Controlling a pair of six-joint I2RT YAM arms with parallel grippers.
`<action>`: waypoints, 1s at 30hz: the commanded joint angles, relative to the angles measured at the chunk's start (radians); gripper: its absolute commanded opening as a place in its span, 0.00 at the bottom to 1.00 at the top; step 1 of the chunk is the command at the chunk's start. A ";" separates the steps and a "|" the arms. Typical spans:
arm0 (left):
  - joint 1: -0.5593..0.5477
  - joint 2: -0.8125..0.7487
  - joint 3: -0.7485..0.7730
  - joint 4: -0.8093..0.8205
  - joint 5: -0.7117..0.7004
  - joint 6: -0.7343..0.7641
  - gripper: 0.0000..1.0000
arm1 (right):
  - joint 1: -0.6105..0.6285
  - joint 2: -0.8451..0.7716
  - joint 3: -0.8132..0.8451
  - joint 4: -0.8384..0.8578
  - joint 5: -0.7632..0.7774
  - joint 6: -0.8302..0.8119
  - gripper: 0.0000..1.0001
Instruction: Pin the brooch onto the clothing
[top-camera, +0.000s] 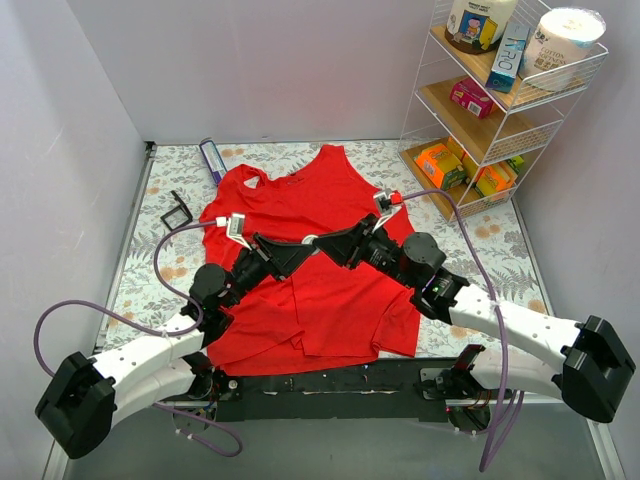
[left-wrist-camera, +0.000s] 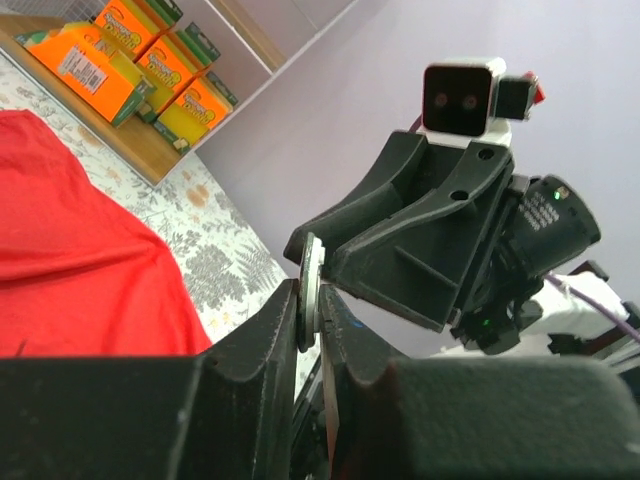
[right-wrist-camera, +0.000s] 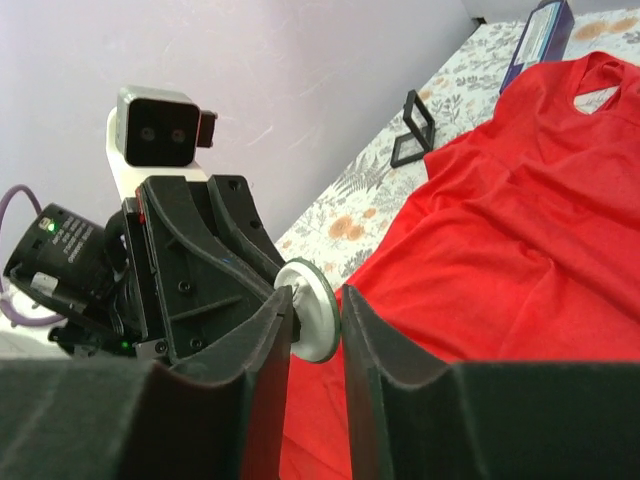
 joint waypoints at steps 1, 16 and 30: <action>-0.008 -0.059 0.033 -0.177 0.068 0.111 0.00 | -0.055 -0.084 0.019 -0.064 -0.134 -0.038 0.38; -0.008 -0.006 0.198 -0.529 0.648 0.354 0.00 | -0.243 -0.030 0.200 -0.550 -0.788 -0.252 0.47; -0.008 -0.016 0.173 -0.515 0.702 0.314 0.00 | -0.133 -0.026 0.106 -0.497 -0.756 -0.228 0.42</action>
